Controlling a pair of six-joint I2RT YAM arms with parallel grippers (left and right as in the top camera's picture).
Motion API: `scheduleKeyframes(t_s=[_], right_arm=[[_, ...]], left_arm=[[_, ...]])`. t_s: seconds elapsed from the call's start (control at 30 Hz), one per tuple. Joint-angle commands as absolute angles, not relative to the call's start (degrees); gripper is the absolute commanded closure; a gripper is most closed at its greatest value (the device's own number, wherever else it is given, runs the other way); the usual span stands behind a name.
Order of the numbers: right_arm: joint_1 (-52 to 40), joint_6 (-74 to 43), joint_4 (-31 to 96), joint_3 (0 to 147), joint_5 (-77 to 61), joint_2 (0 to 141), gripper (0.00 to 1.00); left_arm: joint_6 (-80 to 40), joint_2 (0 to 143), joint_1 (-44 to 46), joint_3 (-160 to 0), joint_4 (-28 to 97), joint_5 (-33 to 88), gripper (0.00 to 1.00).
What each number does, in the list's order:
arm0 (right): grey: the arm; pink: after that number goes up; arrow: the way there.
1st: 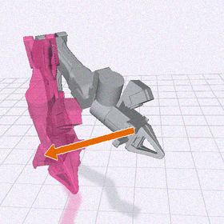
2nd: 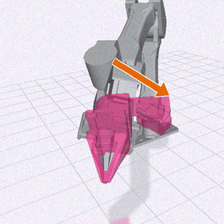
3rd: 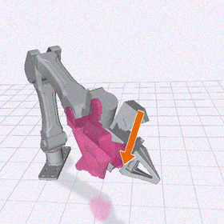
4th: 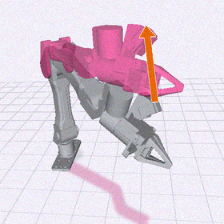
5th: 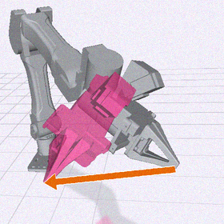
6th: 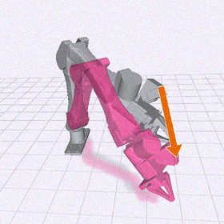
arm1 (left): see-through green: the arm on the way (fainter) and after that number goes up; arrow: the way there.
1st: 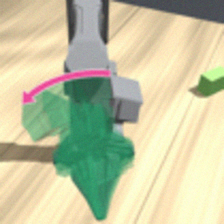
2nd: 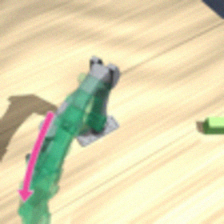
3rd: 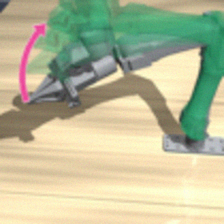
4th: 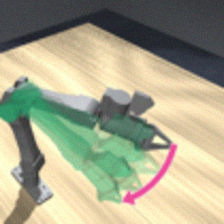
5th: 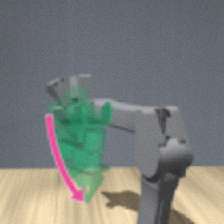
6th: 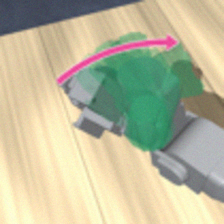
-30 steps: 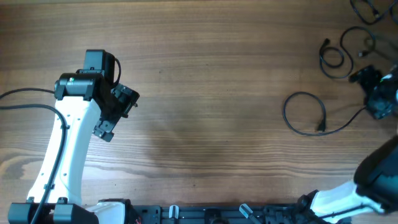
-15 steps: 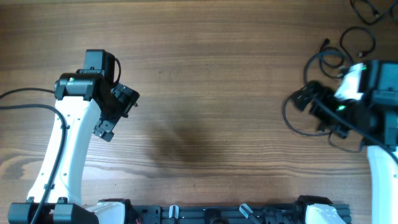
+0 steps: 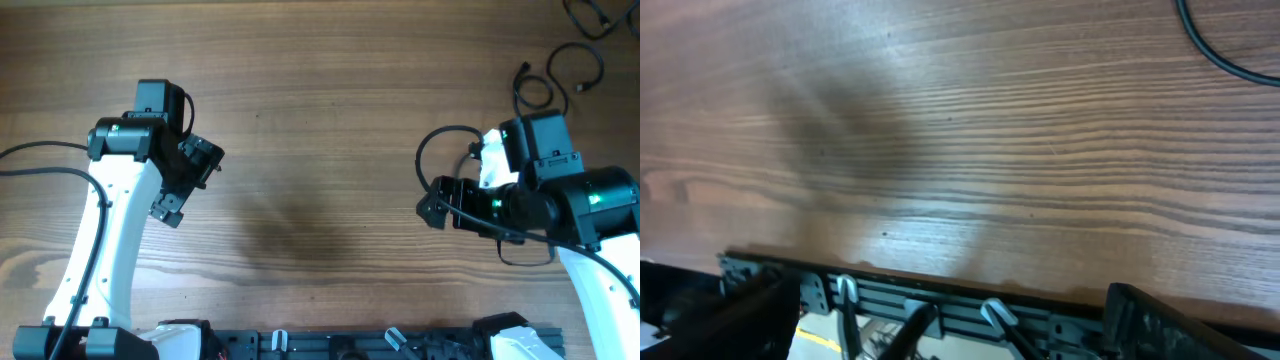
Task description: Untangle cables
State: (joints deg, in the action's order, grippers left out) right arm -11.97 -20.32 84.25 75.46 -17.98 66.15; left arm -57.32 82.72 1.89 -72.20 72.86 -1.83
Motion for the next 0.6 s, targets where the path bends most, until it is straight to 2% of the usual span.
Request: scheduleKeyframes(t_s=[0.0, 0.17, 0.3, 0.57], right_arm=[[-12.36, -16.49, 84.47, 75.24, -18.13, 65.67, 0.0], [-12.36, -17.37, 85.69, 75.24, -18.13, 64.64, 0.0], [-12.36, -25.89, 87.48, 75.24, -17.85, 64.73, 0.0], [-12.36, -25.67, 86.11, 75.24, -13.47, 64.77, 0.0]], left_arm=[[-57.43, 82.96, 2.13, -72.23, 72.82, -2.61, 0.0], [-57.45, 82.96, 2.13, -72.23, 72.84, -2.59, 0.0], [-57.43, 82.96, 2.13, -72.23, 72.84, -2.61, 0.0], [-57.43, 82.96, 2.13, -72.23, 72.84, -2.61, 0.0]])
